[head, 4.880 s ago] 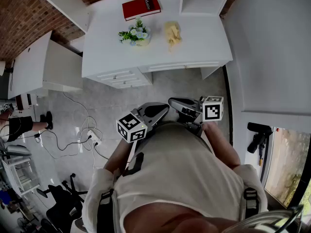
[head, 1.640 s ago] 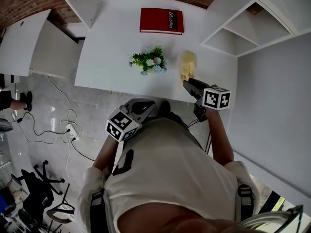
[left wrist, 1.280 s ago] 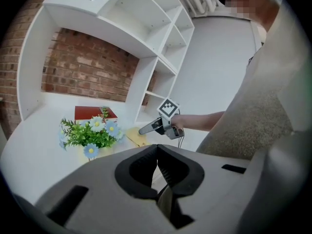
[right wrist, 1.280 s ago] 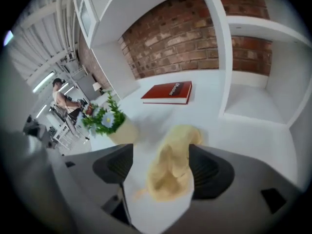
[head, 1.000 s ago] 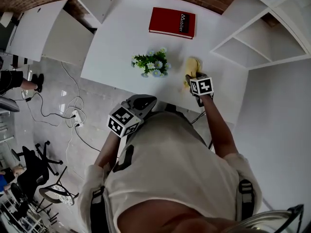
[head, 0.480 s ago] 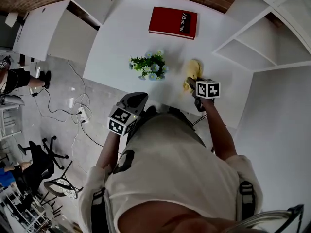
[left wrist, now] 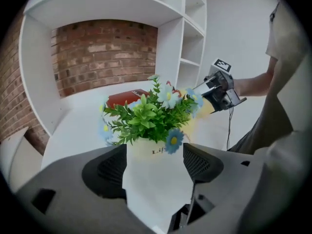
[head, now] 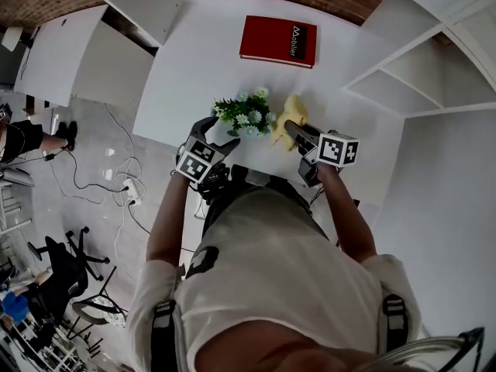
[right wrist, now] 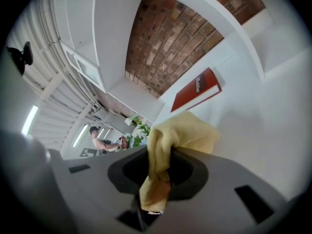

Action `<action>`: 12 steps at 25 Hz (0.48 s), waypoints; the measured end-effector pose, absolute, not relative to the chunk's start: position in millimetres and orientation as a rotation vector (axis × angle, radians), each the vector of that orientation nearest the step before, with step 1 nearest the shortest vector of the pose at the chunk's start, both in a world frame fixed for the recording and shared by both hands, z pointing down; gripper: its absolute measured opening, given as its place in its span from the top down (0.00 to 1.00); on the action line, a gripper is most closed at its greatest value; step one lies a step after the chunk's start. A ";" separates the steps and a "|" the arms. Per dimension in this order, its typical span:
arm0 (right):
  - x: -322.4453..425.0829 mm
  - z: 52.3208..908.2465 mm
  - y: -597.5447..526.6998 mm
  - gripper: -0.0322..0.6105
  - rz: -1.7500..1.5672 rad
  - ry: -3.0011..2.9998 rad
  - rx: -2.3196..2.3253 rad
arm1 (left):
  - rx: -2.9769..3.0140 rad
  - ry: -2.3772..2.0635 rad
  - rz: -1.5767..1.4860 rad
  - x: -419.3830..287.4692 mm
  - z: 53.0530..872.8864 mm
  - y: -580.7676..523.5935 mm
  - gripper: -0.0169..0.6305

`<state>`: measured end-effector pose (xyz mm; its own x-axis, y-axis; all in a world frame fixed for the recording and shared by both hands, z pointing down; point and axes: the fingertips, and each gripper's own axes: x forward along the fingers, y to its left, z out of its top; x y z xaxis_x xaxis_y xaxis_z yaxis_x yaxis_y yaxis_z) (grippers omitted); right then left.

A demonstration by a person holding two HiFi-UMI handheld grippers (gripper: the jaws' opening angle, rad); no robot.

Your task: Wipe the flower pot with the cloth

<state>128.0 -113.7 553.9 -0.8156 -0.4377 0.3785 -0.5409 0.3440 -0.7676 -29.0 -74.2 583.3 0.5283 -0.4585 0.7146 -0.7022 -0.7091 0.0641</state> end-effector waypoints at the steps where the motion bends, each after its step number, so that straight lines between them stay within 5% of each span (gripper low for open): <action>1: 121.1 549.3 -115.7 0.82 1.474 -2.496 0.928 | 2.456 -0.947 0.973 -27.6 583.9 -81.5 0.43; 12: 75.4 583.1 -120.2 0.82 1.759 -2.356 1.323 | 2.577 -0.723 0.726 -9.9 612.8 -100.6 0.41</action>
<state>75.4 -120.2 583.1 -0.6604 -0.6437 0.3868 -0.5539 0.0696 -0.8297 -9.9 -100.6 612.8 0.7363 -0.3739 0.5640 -0.5623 -0.8018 0.2025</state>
